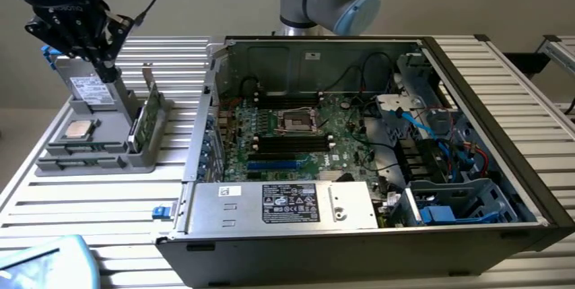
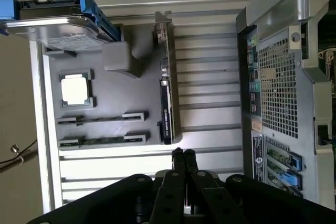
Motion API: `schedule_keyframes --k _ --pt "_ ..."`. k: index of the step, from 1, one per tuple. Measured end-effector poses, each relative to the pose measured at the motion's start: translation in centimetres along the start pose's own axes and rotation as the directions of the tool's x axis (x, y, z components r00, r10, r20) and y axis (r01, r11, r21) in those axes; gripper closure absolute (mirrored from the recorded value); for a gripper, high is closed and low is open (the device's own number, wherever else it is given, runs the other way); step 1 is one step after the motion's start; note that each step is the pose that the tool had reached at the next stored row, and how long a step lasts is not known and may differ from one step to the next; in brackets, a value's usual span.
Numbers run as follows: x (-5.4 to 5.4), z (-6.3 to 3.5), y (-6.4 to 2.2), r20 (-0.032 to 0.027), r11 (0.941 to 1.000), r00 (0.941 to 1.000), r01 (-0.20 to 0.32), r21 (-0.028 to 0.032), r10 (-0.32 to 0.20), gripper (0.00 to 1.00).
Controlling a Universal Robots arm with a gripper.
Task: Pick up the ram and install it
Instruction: 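Reach for the ram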
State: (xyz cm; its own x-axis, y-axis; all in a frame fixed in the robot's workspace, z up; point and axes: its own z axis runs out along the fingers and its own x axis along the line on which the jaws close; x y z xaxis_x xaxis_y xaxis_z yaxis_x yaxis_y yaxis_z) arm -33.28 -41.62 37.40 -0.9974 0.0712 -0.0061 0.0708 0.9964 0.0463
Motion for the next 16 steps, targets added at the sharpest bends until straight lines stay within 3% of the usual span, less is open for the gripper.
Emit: schedule_keyframes --k 10,16 --pt "2.0 0.82 -0.86 -0.0158 1.0000 0.9999 -0.001 0.0040 0.001 0.90" --pt "3.1 1.41 -1.34 -0.0294 1.0000 0.9996 -0.001 0.0079 0.001 0.90"
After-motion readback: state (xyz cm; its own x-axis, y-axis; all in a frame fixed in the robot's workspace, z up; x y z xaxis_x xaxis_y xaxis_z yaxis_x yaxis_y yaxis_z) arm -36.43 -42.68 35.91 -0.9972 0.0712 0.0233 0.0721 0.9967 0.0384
